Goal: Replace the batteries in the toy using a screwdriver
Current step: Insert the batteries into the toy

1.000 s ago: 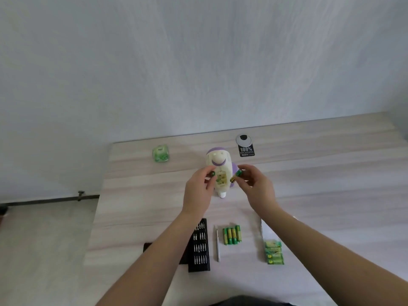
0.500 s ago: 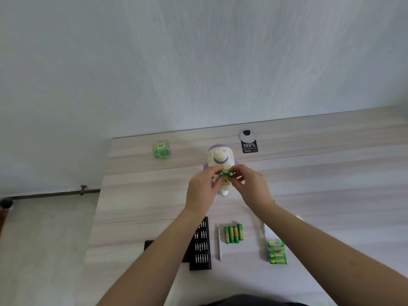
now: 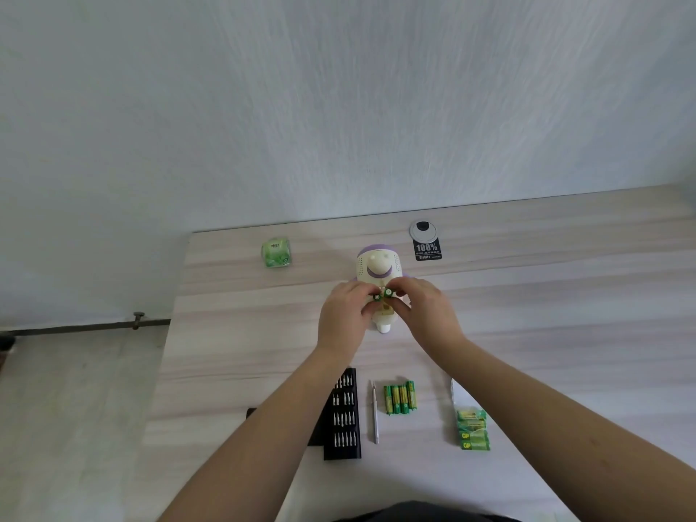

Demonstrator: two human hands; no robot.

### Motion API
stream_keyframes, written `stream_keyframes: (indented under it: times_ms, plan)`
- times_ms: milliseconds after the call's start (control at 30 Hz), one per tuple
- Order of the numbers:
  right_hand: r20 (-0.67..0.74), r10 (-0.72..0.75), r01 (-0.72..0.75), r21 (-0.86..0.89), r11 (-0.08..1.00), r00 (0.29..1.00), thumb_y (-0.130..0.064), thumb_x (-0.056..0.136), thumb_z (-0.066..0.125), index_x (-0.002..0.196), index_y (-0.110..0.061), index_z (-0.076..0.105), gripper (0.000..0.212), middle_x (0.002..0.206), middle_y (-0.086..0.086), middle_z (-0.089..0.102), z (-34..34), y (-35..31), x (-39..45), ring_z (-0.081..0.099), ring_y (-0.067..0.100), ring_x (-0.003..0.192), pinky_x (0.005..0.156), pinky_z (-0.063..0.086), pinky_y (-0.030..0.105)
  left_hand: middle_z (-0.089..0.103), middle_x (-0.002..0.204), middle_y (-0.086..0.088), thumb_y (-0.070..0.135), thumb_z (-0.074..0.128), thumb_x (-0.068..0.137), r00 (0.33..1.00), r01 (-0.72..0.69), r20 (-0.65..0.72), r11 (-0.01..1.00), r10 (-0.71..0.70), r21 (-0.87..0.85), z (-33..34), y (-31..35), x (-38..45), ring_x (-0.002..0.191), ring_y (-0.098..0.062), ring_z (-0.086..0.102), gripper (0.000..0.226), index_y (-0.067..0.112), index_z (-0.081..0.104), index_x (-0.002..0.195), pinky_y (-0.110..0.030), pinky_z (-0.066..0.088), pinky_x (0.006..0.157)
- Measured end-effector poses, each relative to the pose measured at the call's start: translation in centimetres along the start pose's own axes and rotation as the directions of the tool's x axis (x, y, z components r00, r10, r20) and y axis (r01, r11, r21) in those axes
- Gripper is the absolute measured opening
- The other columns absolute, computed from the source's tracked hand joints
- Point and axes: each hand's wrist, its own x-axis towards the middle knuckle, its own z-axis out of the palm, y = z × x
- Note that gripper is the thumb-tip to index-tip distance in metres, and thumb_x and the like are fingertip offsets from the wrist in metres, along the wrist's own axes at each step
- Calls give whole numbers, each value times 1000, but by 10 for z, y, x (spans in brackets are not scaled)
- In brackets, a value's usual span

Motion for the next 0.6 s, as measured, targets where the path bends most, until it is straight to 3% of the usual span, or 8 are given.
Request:
stream_keyframes:
  times_ms: [200,333,600]
  plan:
    - [33,-39,42,-96,995,999,-13,86,67,100,-10,69,15,95,7,70,6,5,2,62,29,89,72,49,37,70,89,-3,10,75,78,997,-77,-6,996,78,44,0,-2,2,83,-27,63,16,12,72,93,-34,49,67]
    - [-21,-98,94,-130,987,995,-2,73,75,90,-8,72,18,87,10,66,13,9,4,62,33,77,59,47,33,70,91,-2,11,73,80,997,-75,17,996,75,39,3,-2,2,85,-27,63,17,14,72,97,-36,52,68]
    - [-56,-116,106,-150,983,992,-5,73,77,89,-8,72,17,81,10,64,17,15,2,61,32,70,55,47,32,67,94,-2,17,74,81,997,-74,33,996,72,43,6,-5,3,90,-26,61,22,15,71,103,-36,51,71]
